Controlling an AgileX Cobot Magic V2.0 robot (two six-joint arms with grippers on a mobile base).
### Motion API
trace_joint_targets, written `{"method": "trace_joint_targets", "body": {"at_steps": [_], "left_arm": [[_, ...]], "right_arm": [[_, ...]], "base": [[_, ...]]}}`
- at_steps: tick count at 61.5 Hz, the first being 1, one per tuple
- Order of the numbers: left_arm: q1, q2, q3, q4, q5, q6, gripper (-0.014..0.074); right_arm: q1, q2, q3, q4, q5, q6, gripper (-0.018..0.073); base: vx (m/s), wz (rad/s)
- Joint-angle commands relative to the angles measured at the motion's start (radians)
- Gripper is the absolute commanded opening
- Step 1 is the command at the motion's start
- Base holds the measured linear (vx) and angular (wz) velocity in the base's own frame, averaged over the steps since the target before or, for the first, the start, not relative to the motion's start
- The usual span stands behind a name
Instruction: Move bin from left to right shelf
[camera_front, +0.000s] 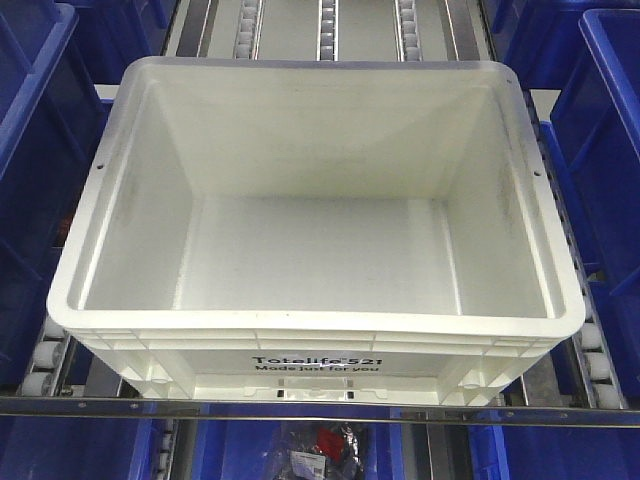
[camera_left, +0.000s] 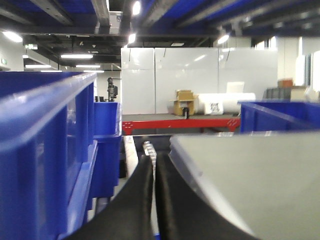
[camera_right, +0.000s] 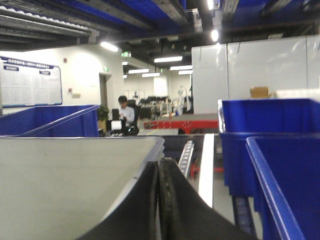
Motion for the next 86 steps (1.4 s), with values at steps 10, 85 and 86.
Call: {"method": "trace_joint_targets", "body": {"at_steps": [10,85,86], "left_arm": [[-0.007,0.219,-0.352,-0.088,0.373,-0.018,-0.0008],[-0.007,0.934,-0.827,-0.091,0.654,0.046,0.0437],[-0.007,0.934,-0.827,-0.091,0.654,0.046,0.0465]], "right_arm": [[-0.002,0.183,-0.378,0.018,0.401,-0.004,-0.0008],[-0.002,0.902,-0.85,0.046,0.722,-0.004,0.0402],[-0.002,0.902,-0.85,0.046,0.722,-0.004,0.044]], "base": [[0.0,0.0],[0.0,0.0],[0.0,0.0]]}}
